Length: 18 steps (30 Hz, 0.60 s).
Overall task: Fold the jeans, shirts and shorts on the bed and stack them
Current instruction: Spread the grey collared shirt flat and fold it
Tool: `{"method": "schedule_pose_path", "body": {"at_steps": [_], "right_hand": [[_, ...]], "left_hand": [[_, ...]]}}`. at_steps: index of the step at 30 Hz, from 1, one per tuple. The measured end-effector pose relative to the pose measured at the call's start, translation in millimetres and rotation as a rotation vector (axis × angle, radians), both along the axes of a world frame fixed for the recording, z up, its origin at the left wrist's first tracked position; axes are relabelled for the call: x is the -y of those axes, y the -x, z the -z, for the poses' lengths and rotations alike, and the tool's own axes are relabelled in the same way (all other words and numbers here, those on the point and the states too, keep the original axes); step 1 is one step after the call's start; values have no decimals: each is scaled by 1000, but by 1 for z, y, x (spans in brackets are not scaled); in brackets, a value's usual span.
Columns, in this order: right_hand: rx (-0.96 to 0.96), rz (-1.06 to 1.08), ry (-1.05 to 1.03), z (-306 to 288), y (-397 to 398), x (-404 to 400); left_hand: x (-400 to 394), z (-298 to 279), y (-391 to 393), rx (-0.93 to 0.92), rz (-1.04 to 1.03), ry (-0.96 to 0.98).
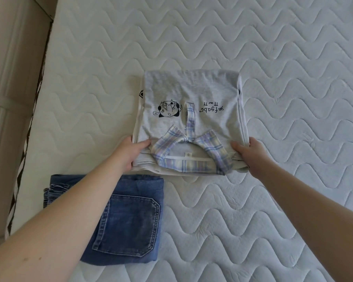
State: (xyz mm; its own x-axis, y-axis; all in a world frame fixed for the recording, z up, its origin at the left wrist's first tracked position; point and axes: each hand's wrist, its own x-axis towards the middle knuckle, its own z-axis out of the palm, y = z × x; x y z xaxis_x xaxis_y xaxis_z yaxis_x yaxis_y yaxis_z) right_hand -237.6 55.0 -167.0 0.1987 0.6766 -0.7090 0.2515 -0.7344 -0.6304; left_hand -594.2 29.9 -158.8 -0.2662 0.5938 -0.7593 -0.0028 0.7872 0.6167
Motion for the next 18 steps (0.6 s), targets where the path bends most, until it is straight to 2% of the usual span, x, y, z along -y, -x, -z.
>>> {"method": "schedule_pose_path", "body": {"at_steps": [3,7,12,14,18], "right_hand": [[29,-18,-35,-2,-3,4],[159,-106,-115,4,-9,14],[248,-219,-19,17,-22,35],[211,-178,1,20,-24,40],[139,-75,-13,16,-23,42]], "left_hand": [[9,5,-6,-36,33,-6],[18,14,-8,-240,132,-18],[28,19,-8,-484,172,-33],[28,17,-12,-496,184,-10],[28,11,-17,-410,137,4]]}}
